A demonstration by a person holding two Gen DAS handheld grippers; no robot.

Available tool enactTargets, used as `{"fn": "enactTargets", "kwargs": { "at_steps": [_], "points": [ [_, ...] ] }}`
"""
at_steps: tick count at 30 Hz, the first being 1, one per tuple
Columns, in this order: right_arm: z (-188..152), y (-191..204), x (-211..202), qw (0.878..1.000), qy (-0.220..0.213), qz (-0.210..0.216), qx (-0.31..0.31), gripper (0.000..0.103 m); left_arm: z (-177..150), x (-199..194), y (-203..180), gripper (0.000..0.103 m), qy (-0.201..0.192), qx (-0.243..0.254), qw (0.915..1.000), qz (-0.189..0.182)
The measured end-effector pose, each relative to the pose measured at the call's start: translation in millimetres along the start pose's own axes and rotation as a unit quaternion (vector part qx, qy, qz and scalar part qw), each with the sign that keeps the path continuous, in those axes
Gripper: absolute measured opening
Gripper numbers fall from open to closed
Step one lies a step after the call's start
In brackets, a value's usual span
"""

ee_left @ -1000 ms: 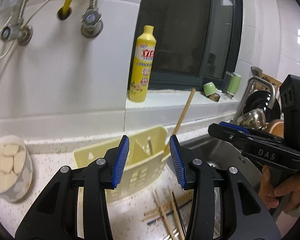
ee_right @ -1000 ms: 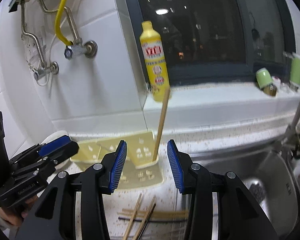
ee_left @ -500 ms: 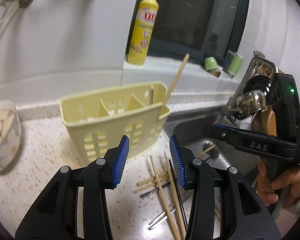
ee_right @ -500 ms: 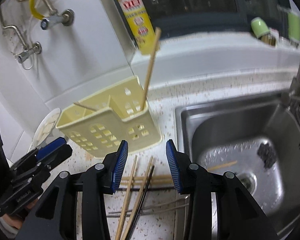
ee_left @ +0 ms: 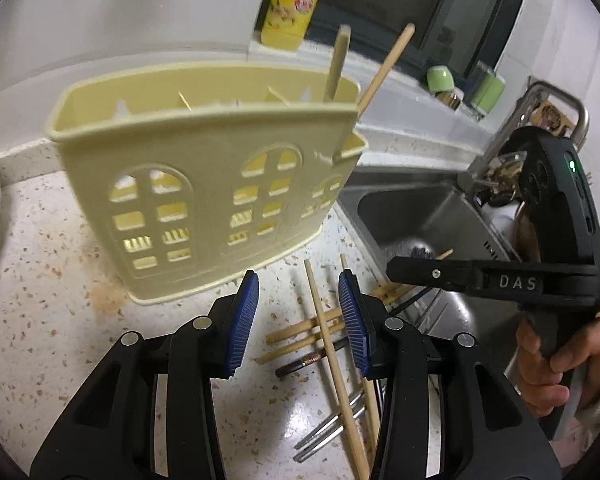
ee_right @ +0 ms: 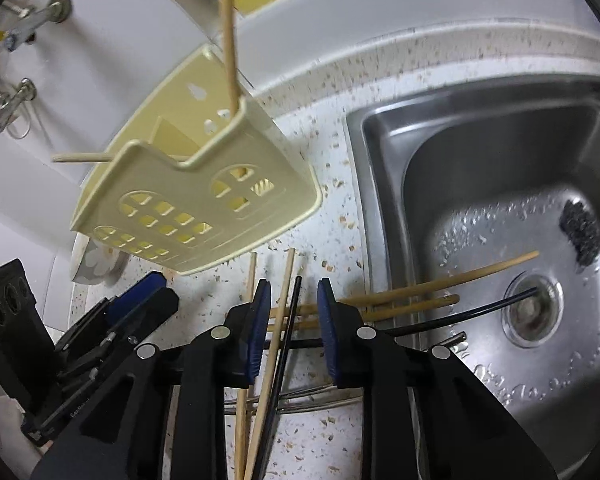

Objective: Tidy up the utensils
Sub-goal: 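Move the left tool back to the pile and grasp a chopstick while the right tool grasps another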

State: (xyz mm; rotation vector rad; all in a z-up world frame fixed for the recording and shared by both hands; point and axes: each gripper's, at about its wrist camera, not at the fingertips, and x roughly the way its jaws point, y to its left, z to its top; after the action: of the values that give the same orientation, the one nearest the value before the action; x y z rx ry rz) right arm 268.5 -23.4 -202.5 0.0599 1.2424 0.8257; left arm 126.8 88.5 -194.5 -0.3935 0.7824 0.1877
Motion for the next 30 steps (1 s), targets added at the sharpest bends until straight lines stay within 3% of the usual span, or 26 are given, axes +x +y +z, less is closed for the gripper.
{"fn": "enactTargets", "kwargs": {
  "at_steps": [7, 14, 25, 30],
  "points": [
    [6.5, -5.0, 18.4, 0.999, 0.031, 0.007, 0.013, 0.02, -0.9, 20.9, -3.5, 0.033, 0.031, -0.005, 0.9995, -0.011],
    [9.4, -4.3, 27.1, 0.999, 0.048, -0.002, 0.012, 0.014, -4.6, 36.5, -8.6, 0.028, 0.048, 0.002, 0.9988, 0.004],
    [10.5, -5.7, 41.1, 0.998, 0.066, 0.008, 0.018, 0.014, 1.5, 49.6, -3.0, 0.028, 0.064, -0.011, 0.9979, -0.009],
    [11.5, -9.8, 45.1, 0.997, 0.071, 0.018, 0.03, 0.005, 3.2, 59.0, 0.2, 0.016, 0.082, -0.025, 0.9961, -0.021]
  ]
}}
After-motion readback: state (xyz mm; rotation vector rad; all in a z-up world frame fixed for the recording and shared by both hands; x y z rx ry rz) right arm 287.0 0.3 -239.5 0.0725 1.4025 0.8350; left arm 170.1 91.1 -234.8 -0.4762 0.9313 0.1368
